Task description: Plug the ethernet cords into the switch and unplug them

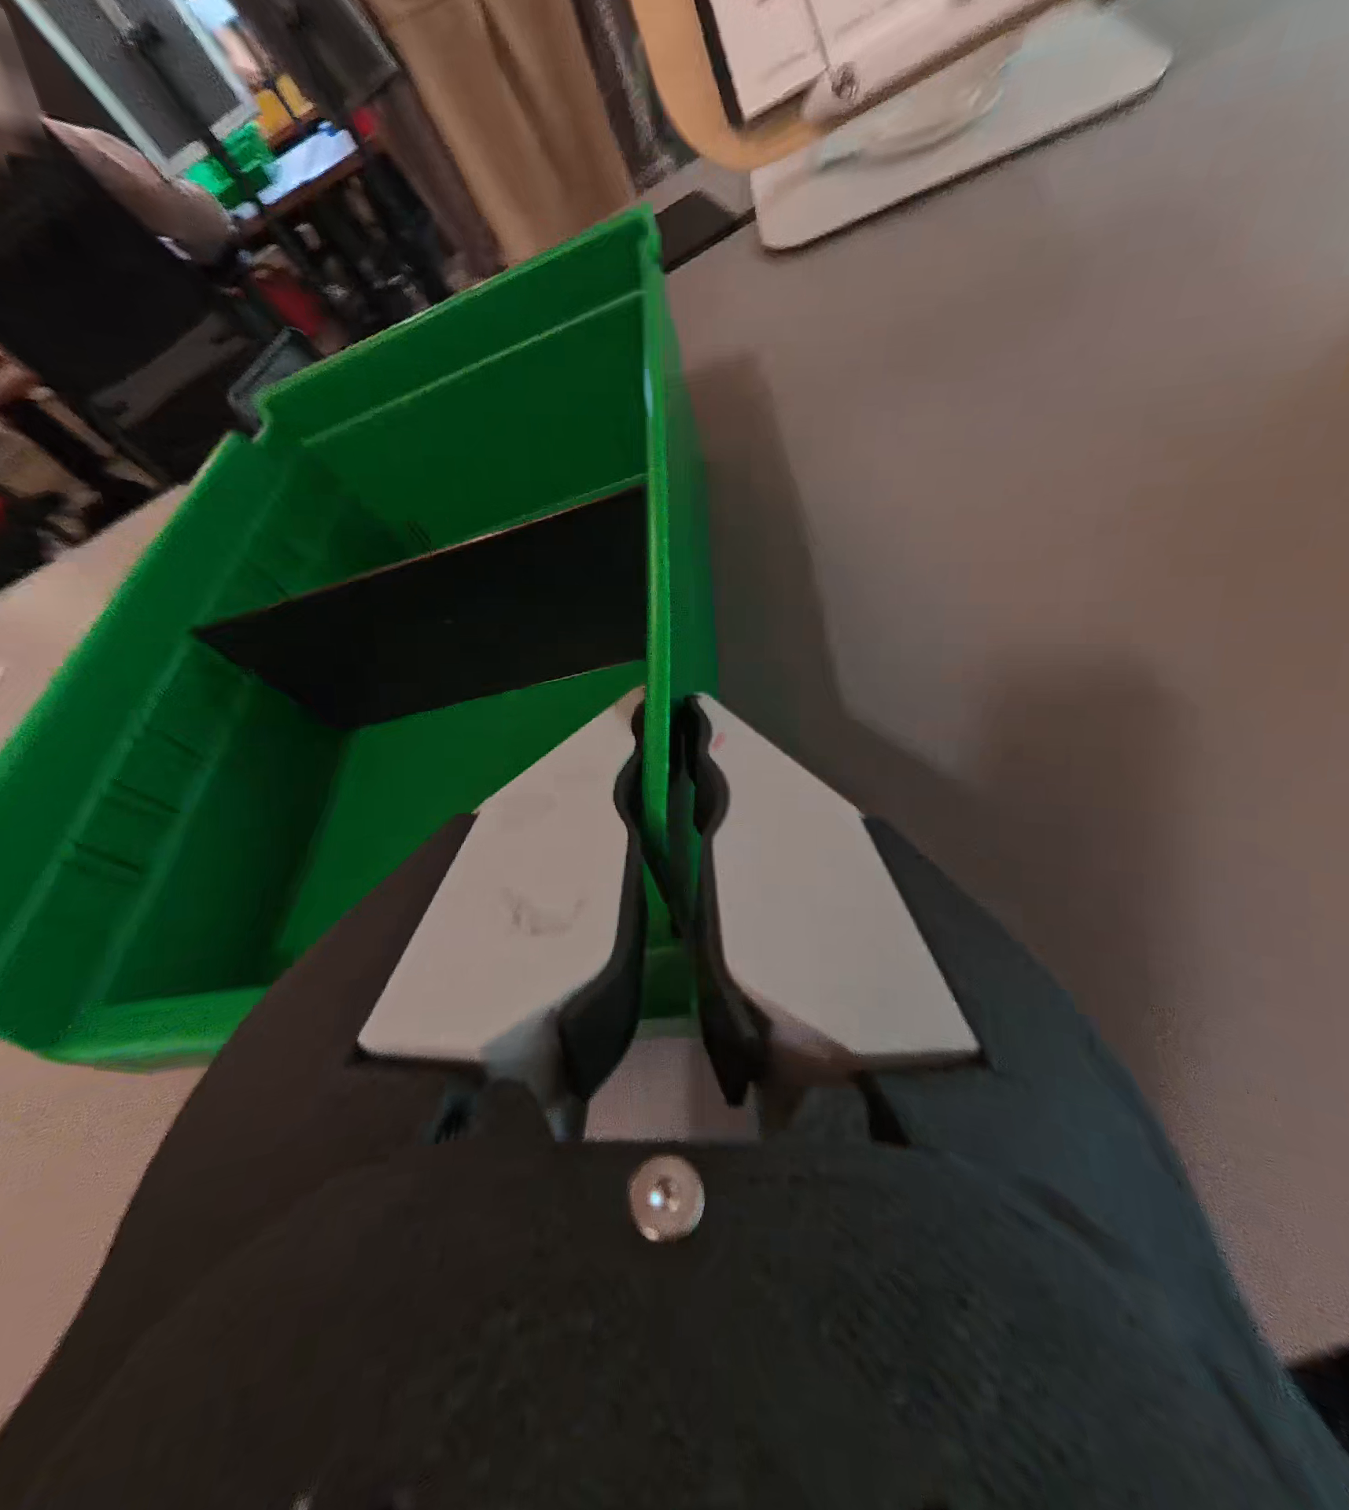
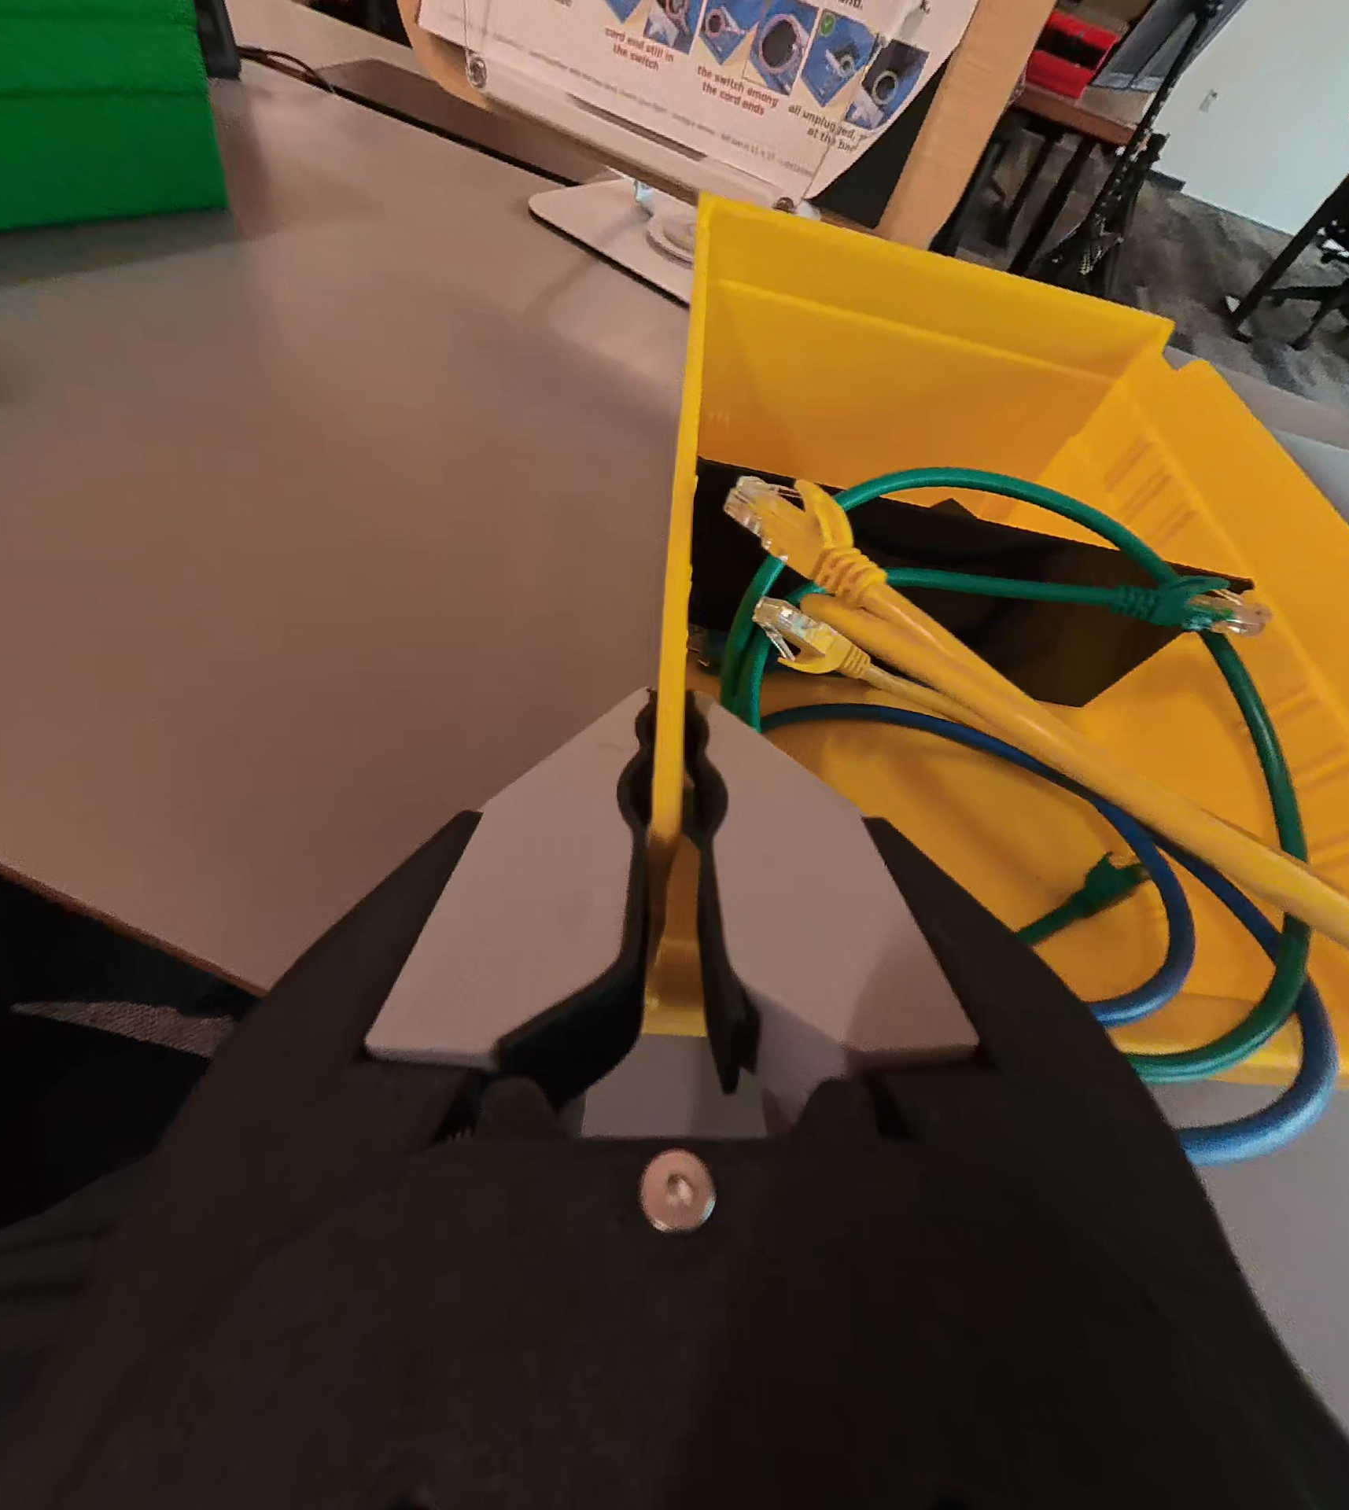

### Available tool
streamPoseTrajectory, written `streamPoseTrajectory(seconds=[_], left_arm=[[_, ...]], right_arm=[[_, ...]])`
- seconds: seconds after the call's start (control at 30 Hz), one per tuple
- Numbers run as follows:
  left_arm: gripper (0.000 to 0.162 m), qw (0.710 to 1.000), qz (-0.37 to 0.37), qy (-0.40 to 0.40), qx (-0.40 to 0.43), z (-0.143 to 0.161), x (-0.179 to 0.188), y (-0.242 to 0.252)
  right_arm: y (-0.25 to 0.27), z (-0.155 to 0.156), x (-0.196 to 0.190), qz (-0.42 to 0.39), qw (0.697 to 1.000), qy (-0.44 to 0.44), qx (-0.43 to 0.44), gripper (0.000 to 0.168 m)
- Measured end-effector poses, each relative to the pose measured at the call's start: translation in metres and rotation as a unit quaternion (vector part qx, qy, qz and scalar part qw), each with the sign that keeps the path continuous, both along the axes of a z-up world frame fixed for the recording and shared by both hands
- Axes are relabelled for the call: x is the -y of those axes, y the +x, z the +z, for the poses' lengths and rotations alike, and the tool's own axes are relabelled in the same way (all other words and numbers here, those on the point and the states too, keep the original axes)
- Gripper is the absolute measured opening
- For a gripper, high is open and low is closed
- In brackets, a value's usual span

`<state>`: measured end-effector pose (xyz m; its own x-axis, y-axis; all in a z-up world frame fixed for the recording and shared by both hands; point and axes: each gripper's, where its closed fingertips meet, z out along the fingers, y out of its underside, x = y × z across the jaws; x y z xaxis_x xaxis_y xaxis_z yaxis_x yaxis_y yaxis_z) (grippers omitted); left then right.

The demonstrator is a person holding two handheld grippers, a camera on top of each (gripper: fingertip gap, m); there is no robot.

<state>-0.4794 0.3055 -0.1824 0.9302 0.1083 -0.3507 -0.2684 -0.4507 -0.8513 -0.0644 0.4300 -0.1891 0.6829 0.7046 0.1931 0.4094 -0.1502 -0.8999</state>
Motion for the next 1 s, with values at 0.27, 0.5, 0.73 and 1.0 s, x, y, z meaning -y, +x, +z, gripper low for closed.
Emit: streamPoseTrajectory(seconds=[0.27, 0.5, 0.73, 1.0], left_arm=[[0.002, 0.995, 0.008, 0.095, 0.031, 0.074, 0.042, -0.022], [0.003, 0.982, -0.040, 0.184, 0.003, 0.132, 0.055, 0.021], [0.002, 0.969, -0.001, 0.246, -0.006, 0.163, 0.091, -0.008], [0.001, 0.955, 0.012, 0.293, -0.037, 0.193, 0.128, -0.006]], right_arm=[[-0.073, 0.009, 0.015, -0.015, 1.000, -0.008, -0.010, 0.001], [-0.259, 0.007, 0.100, 0.090, 0.995, -0.042, -0.033, 0.015], [-0.403, 0.033, 0.214, 0.223, 0.973, -0.027, -0.050, 0.026], [-0.298, 0.108, 0.209, 0.229, 0.958, 0.108, -0.132, 0.030]])
